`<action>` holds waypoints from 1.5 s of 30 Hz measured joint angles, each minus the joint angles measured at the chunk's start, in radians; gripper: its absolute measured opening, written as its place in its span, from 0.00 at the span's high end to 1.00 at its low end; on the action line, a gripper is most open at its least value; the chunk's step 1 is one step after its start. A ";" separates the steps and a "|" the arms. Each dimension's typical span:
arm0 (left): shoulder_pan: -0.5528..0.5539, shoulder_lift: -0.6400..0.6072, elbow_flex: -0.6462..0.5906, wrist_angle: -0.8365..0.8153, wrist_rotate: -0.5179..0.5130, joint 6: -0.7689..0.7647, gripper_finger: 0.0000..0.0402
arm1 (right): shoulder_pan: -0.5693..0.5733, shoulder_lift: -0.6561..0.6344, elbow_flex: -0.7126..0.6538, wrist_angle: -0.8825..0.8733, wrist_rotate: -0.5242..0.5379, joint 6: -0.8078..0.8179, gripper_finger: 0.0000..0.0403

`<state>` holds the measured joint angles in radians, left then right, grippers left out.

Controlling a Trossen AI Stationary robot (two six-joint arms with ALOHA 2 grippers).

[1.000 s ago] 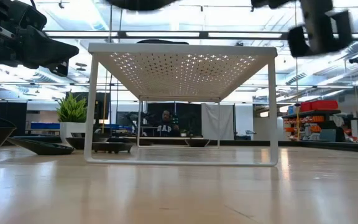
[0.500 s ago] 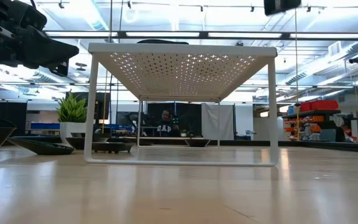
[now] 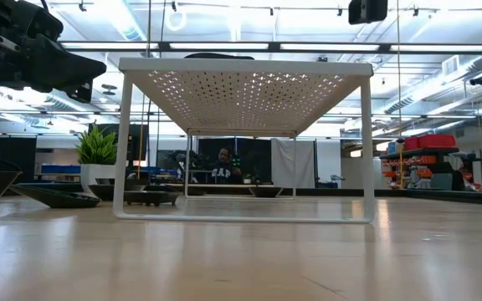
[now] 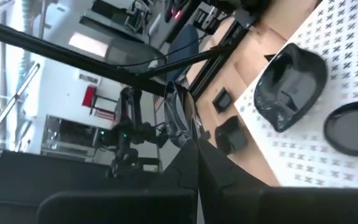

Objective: Pick & Place Mini shaped plates
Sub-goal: Stack the black drop shaped plate on top of the other black drop shaped plates on the shelf

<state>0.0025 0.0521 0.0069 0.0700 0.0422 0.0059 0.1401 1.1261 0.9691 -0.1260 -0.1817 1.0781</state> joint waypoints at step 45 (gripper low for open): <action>0.000 0.000 0.000 0.000 0.000 0.000 0.95 | -0.494 0.129 -0.111 -0.128 -0.598 -0.177 1.00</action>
<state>0.0026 0.0521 0.0068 0.0704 0.0419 0.0059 -0.3541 1.2554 0.8581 -0.2540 -0.7799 0.9015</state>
